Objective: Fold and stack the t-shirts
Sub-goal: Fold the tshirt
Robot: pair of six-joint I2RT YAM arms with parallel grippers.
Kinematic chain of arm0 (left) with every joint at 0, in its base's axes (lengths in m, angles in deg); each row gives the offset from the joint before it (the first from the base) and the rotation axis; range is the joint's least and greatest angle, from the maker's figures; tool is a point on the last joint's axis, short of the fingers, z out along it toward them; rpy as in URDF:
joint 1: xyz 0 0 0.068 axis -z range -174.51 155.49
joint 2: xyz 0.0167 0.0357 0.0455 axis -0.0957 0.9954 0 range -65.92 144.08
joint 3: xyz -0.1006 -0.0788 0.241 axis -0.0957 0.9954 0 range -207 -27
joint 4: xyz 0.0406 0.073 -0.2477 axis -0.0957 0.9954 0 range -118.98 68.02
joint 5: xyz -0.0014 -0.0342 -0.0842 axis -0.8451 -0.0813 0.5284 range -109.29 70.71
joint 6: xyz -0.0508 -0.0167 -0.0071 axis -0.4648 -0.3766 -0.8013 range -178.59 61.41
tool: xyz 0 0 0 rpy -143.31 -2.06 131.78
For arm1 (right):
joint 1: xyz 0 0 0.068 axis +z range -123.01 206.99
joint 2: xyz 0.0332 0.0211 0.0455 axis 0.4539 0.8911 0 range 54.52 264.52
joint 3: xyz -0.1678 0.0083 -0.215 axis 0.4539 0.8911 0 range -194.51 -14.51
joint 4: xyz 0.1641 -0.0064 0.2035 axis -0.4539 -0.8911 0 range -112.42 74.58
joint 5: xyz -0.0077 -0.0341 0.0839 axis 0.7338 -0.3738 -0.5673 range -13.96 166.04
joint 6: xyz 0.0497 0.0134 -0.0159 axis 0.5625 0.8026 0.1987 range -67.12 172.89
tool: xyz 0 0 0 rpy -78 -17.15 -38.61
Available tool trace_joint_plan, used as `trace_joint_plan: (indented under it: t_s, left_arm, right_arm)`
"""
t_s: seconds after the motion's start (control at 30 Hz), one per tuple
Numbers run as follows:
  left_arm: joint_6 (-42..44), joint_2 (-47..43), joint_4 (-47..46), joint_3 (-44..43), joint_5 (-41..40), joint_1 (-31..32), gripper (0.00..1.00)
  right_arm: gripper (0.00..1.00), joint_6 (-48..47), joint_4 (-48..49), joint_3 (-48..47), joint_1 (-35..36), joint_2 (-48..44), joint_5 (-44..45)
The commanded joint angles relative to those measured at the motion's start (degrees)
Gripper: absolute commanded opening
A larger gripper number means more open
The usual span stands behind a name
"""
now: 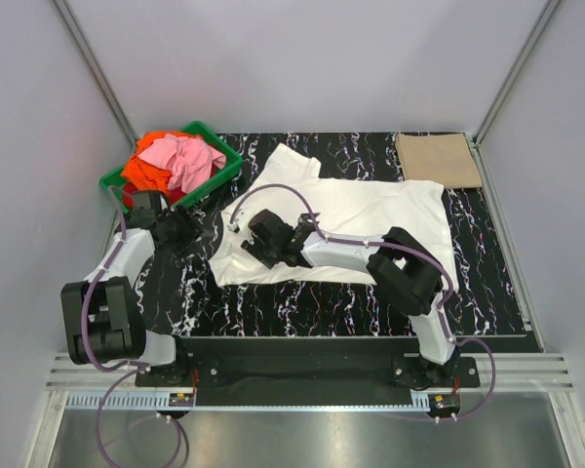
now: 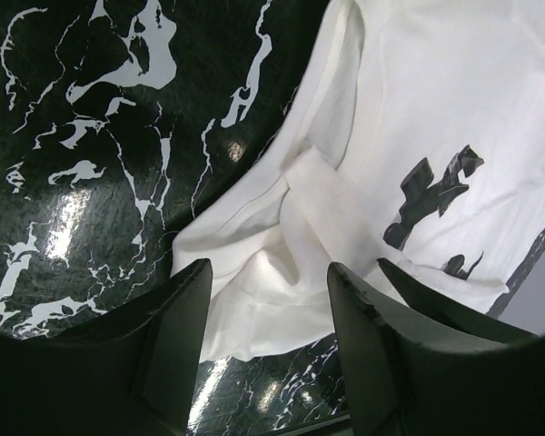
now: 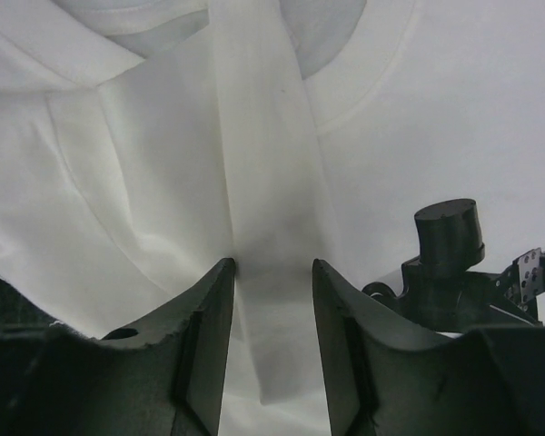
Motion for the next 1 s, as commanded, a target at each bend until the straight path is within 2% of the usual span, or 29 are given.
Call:
trace_joint_plan:
  t_s: [0.0,0.07,0.17,0.33,0.37,0.4,0.53,0.7,0.97]
  left_arm:
    - [-0.2,-2.1,-3.5,0.8,0.1,-0.1,0.59]
    - [0.5,-3.1,-3.6,1.2,-1.8,0.0,0.59]
    - [1.4,-4.4,-3.5,1.4,-3.8,0.1,0.59]
    - [1.4,-4.0,-3.6,1.4,-4.0,0.5,0.60]
    - [1.4,-3.6,-3.5,1.5,-4.1,0.4,0.60]
    - [1.4,-3.5,-3.6,1.6,-4.2,0.6,0.60]
    - [1.7,-3.2,-3.5,1.8,-5.2,0.9,0.60]
    - [2.2,-2.8,-3.2,1.8,-6.1,0.9,0.60]
    - [2.2,-2.7,-2.1,2.5,-8.3,1.0,0.60]
  right_arm:
    - [0.46,-5.2,0.1,-3.5,1.1,1.1,3.9]
    - [0.41,-6.2,0.0,-4.2,1.3,1.7,6.8]
    - [0.27,-6.8,0.0,-4.6,1.4,1.9,9.6]
    - [0.12,-6.7,0.2,-5.1,1.4,1.6,11.5]
    - [0.04,-6.6,0.2,-5.3,1.3,1.7,11.9]
    - [0.01,-6.5,0.2,-5.4,1.3,1.6,11.9]
    - [0.00,-6.0,0.3,-6.2,1.3,1.8,12.9]
    - [0.00,-4.9,2.4,-7.2,0.6,2.1,19.6]
    - [0.00,-0.9,3.9,-7.4,-4.2,1.2,19.5]
